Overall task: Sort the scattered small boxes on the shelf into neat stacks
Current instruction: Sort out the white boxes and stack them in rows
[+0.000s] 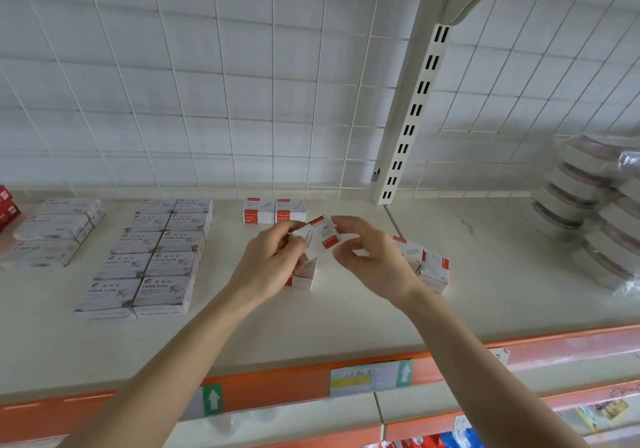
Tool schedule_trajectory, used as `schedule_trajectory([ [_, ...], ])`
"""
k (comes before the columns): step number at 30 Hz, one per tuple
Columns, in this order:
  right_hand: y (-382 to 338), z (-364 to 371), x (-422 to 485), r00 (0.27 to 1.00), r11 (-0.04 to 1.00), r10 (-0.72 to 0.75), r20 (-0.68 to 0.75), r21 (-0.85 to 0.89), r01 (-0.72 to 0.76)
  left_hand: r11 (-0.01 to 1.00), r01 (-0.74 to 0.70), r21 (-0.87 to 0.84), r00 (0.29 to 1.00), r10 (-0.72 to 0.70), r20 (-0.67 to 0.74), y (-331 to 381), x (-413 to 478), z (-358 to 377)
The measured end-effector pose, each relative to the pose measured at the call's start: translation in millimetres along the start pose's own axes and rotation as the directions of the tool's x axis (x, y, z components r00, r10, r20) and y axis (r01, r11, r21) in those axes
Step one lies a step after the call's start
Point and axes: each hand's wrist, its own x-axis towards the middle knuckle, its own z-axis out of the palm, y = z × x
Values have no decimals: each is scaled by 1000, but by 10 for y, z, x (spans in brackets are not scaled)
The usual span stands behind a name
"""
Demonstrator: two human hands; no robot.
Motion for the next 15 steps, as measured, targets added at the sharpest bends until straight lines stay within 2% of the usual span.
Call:
schedule_trajectory([
  [2,-29,50,2,989,970,146,-14,200,-140,999,-36,25,996,37,-80,4,-37,55],
  [4,-86,103,7,961,828,269,70,492,-268,987,-124,107,983,137,-122,12,-108,131],
  [5,-106,114,18,956,778,280,92,561,-282,972,-184,148,974,201,-109,14,-150,173],
  [7,-116,114,27,957,775,272,101,567,-280,924,-296,243,951,309,-16,0,-220,243],
  [9,-101,88,45,952,798,287,103,525,-297,870,-362,335,930,359,72,-23,-245,255],
  [11,-68,38,63,946,847,315,75,427,-316,837,-362,410,928,363,79,-48,-211,185],
  [13,-26,-10,62,959,954,283,-2,104,-281,809,-302,503,945,323,49,-78,-154,81],
  [15,23,-50,44,979,958,201,-20,-207,-201,778,-237,582,966,252,56,-118,-91,-20],
])
